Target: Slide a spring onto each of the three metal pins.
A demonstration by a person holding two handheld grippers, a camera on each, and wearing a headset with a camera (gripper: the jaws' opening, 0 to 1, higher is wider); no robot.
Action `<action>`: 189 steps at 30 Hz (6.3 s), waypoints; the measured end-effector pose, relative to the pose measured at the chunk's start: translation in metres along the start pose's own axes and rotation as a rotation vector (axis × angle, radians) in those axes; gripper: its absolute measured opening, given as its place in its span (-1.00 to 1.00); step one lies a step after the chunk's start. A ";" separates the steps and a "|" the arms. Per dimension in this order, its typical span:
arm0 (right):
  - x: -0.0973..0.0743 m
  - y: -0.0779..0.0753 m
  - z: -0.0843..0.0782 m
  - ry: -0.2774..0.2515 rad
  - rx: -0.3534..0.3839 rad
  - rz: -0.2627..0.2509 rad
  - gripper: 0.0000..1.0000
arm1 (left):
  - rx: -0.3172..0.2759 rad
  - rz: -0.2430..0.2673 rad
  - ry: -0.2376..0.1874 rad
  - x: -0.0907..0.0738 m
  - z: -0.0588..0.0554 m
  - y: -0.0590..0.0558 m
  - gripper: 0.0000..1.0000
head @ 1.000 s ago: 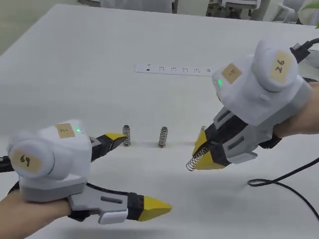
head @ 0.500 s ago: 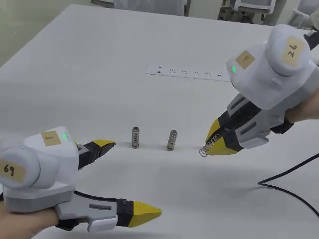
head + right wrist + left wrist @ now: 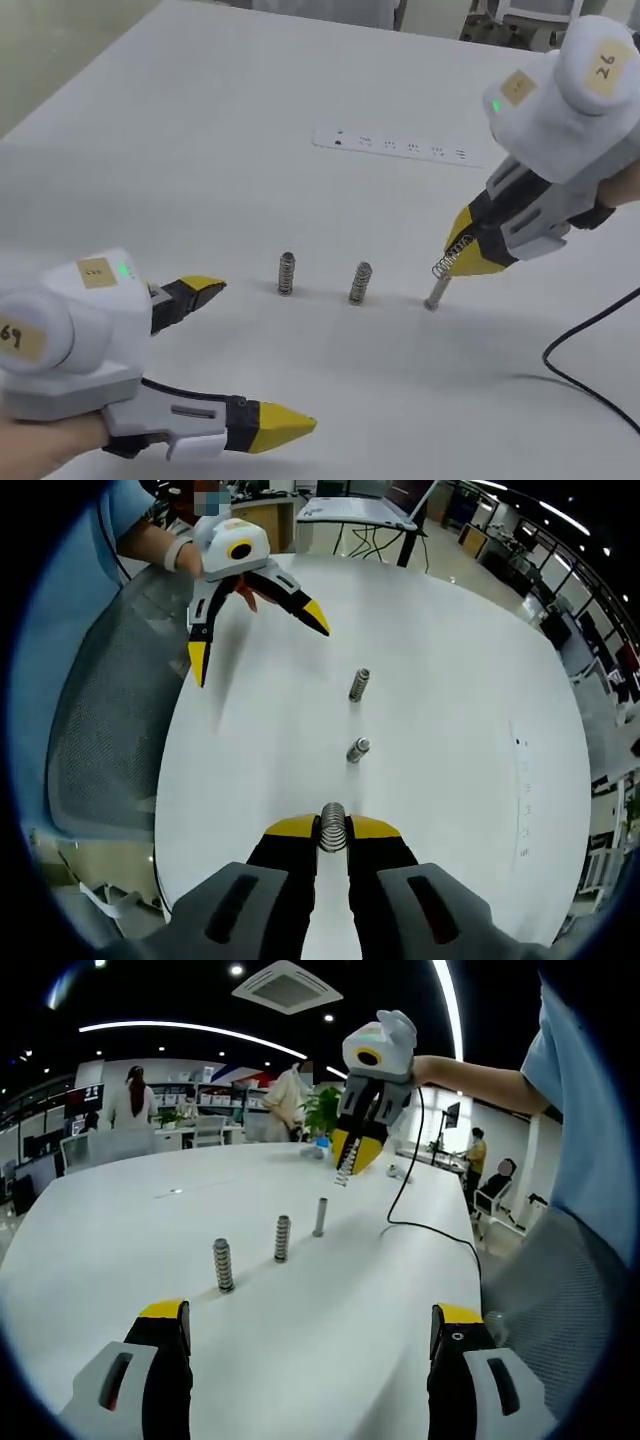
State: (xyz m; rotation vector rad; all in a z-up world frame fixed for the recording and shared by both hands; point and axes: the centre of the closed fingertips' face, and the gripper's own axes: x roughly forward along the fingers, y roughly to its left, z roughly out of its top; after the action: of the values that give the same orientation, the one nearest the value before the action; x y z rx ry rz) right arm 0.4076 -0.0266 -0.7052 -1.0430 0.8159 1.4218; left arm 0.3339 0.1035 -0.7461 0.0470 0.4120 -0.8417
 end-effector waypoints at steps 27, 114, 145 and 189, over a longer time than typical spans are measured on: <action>0.016 -0.025 -0.033 0.140 -0.021 0.014 -0.84 | -0.039 0.022 -0.004 0.001 -0.009 0.008 0.92; 0.078 -0.019 -0.054 0.227 -0.021 0.098 -0.83 | -0.062 0.032 0.007 0.002 -0.015 0.013 0.96; 0.074 -0.019 -0.038 0.022 0.109 0.031 0.32 | -0.063 0.033 0.009 0.002 -0.015 0.012 0.96; 0.016 0.091 -0.050 -0.440 0.602 -0.240 0.97 | 0.005 0.049 0.019 -0.021 0.015 0.003 0.96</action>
State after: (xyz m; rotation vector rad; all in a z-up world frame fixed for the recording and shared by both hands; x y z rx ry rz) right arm 0.3249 -0.0780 -0.7457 -0.3329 0.6978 1.0433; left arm 0.3290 0.1177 -0.7249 0.0691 0.4247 -0.7942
